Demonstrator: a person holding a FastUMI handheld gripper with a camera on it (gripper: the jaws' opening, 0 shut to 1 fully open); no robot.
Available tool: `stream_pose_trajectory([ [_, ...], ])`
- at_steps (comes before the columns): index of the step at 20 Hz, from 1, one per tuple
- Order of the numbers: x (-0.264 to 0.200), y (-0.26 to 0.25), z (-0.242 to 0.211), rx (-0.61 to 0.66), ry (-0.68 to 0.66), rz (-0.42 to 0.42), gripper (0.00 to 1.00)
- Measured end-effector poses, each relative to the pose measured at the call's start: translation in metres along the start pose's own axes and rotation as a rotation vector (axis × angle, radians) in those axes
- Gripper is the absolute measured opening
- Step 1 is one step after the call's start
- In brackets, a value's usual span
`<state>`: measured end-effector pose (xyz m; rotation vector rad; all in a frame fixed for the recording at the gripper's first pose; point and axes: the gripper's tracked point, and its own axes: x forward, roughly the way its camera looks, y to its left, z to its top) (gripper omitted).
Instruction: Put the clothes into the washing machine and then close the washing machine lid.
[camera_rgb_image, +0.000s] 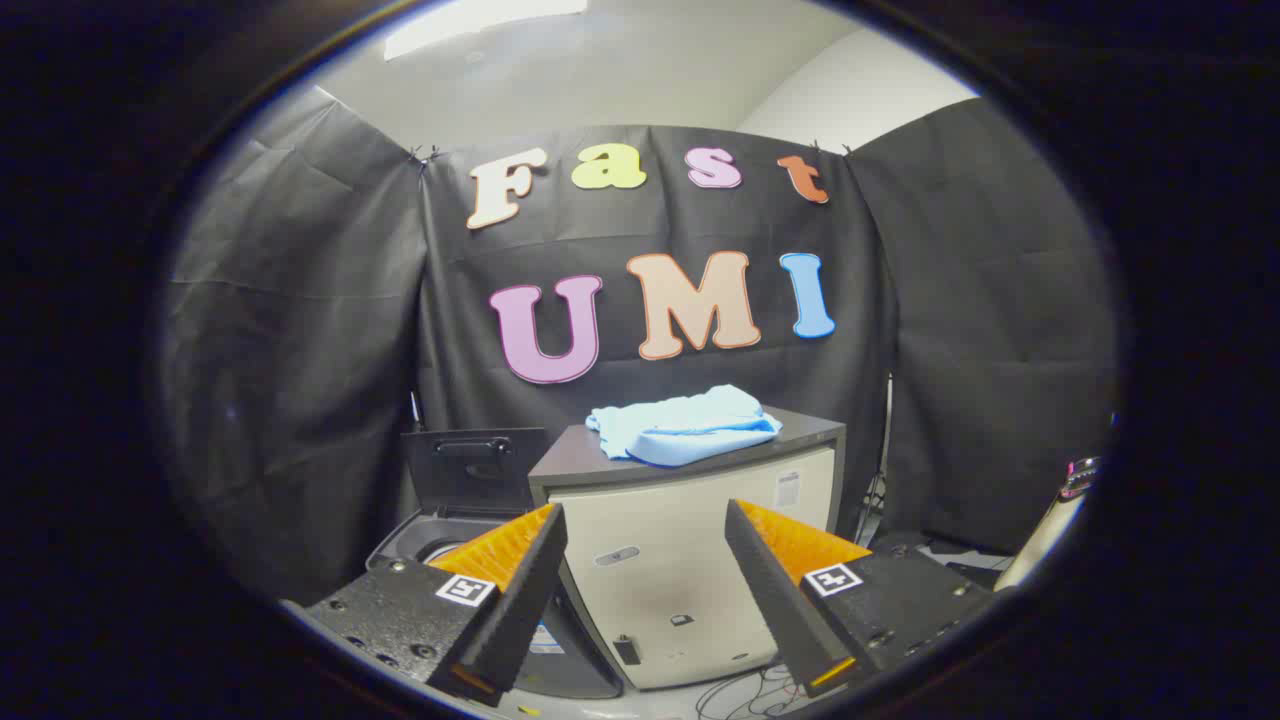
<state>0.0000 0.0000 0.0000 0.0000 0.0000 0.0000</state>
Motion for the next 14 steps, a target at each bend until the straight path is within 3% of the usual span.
stream_pose_trajectory([
  [14,0.029,0.004,0.013,0.014,-0.019,0.001,0.97],
])
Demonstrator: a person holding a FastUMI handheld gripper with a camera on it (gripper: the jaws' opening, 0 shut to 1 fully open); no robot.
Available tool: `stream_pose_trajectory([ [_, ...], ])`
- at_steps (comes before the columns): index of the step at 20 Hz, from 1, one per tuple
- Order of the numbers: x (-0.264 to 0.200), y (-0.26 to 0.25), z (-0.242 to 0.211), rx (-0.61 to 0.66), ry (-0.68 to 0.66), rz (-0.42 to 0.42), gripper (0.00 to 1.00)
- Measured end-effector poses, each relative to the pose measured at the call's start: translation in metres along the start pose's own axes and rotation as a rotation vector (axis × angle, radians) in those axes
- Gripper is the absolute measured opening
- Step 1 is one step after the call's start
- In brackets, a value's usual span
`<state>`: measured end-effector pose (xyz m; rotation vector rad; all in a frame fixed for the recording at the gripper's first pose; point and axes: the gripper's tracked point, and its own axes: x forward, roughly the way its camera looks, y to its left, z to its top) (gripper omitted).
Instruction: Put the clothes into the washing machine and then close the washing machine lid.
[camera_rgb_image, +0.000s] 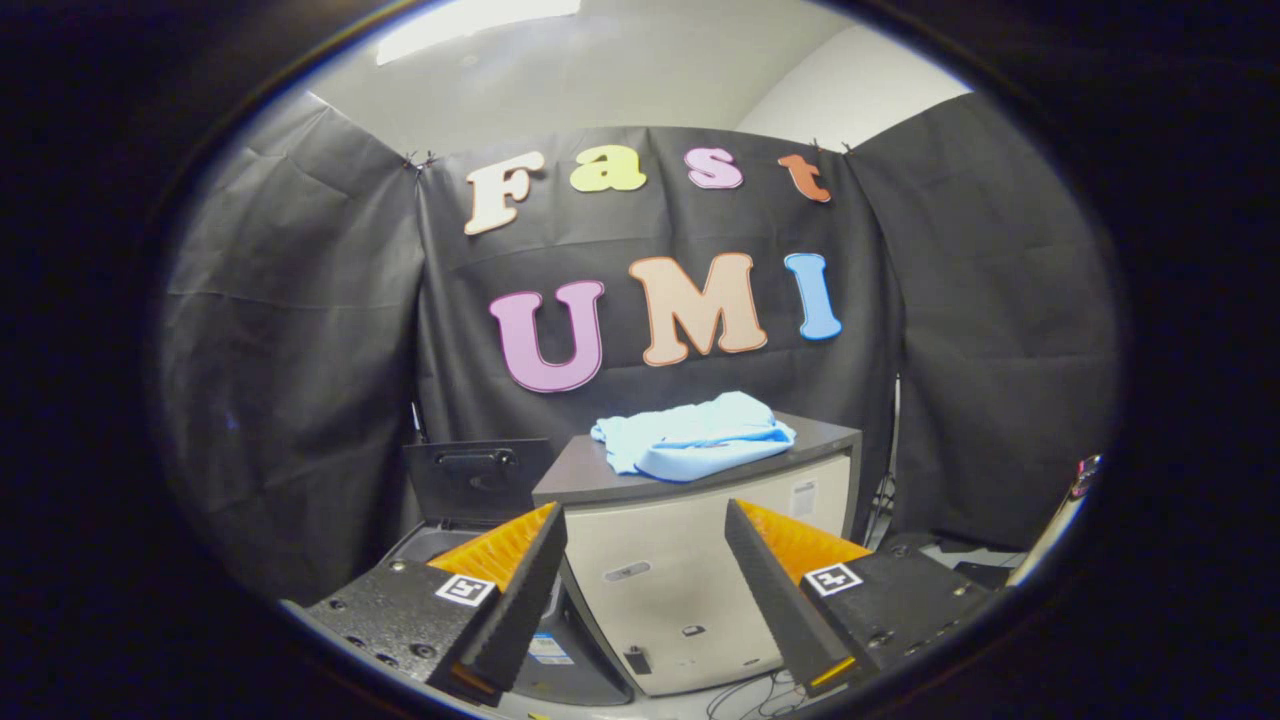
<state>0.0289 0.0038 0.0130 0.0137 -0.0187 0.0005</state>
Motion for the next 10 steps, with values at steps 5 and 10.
stream_pose_trajectory([
  [5,0.038,-0.011,0.017,-0.007,0.001,-0.043,0.97],
  [10,0.109,-0.024,0.04,-0.035,0.048,-0.07,0.97],
])
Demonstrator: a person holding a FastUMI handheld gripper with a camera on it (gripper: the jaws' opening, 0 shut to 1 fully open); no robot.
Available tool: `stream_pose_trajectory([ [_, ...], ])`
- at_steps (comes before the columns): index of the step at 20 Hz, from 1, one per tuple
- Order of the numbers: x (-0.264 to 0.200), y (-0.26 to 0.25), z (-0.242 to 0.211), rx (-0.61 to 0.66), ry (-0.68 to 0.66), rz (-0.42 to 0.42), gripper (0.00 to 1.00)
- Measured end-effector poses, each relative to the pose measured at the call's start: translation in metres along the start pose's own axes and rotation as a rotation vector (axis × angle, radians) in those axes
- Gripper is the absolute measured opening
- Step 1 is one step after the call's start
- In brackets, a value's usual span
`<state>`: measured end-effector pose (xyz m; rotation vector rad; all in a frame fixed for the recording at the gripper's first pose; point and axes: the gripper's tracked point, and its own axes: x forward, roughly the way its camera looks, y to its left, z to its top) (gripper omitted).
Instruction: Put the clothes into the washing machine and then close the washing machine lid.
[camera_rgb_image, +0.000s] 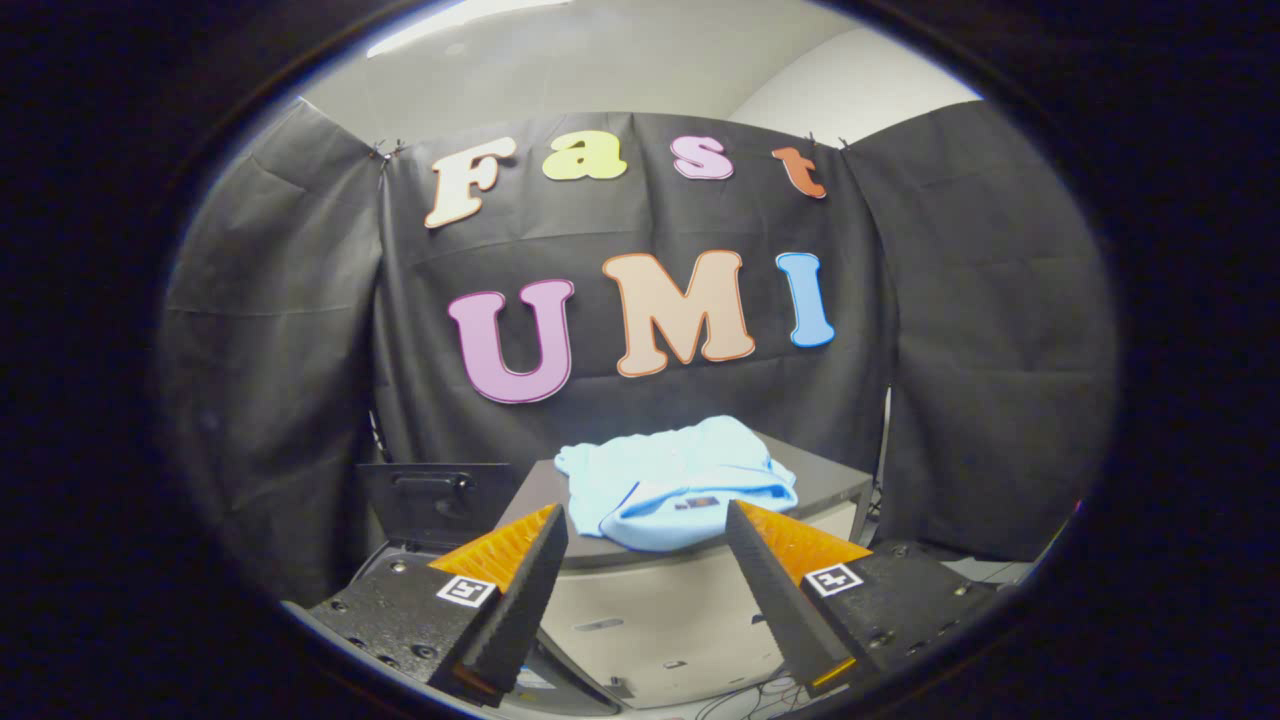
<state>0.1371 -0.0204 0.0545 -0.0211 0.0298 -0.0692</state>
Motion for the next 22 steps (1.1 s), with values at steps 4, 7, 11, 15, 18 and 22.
stream_pose_trajectory([
  [4,0.078,-0.007,0.002,-0.012,0.105,-0.001,0.97],
  [7,0.133,-0.026,-0.003,-0.032,0.195,-0.057,0.97],
  [11,0.181,-0.031,-0.034,0.037,0.369,-0.066,0.97],
  [15,0.207,-0.035,-0.074,0.079,0.523,-0.107,0.97],
  [18,0.211,-0.033,-0.083,-0.078,0.556,-0.07,0.98],
  [22,0.207,-0.033,-0.084,-0.063,0.587,-0.055,0.98],
])
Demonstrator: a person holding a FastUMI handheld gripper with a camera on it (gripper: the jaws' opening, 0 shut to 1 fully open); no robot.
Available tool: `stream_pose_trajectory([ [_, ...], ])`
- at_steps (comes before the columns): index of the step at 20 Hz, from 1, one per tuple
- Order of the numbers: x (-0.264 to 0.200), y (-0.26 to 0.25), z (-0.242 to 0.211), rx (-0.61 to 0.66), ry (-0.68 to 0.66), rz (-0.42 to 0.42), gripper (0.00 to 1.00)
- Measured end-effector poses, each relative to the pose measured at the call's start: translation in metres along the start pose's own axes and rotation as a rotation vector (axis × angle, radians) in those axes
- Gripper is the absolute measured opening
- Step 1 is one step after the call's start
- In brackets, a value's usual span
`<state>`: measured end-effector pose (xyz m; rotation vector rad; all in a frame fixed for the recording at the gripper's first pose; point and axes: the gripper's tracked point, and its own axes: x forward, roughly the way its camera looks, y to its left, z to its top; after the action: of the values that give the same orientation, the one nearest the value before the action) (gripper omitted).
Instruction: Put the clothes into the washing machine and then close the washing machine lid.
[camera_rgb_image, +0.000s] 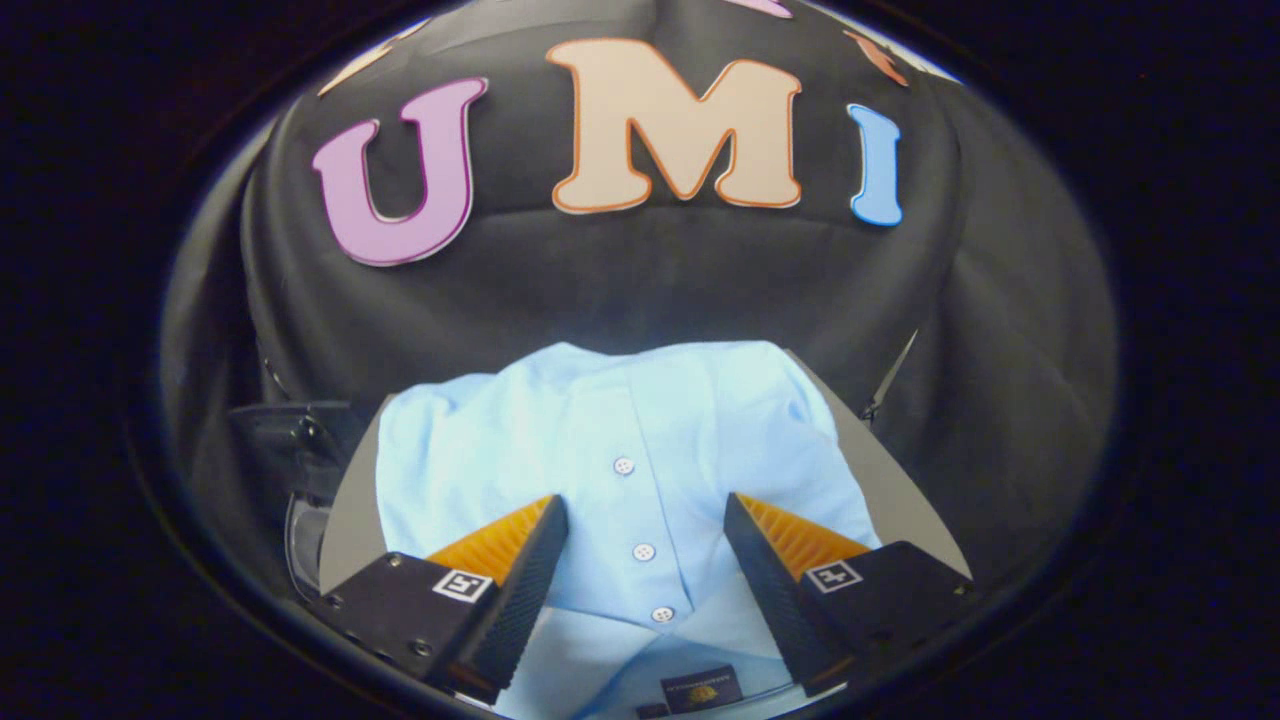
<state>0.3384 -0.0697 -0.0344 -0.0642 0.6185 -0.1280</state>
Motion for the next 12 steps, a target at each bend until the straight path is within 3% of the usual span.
stream_pose_trajectory([
  [1,0.003,0.002,0.004,-0.01,-0.021,0.01,0.97],
  [5,0.001,0.004,0.001,-0.027,-0.075,0.047,0.35],
  [7,-0.001,0.006,0.003,0.056,-0.119,0.044,0.14],
  [12,-0.028,0.015,0.002,0.112,-0.169,0.103,0.02],
])
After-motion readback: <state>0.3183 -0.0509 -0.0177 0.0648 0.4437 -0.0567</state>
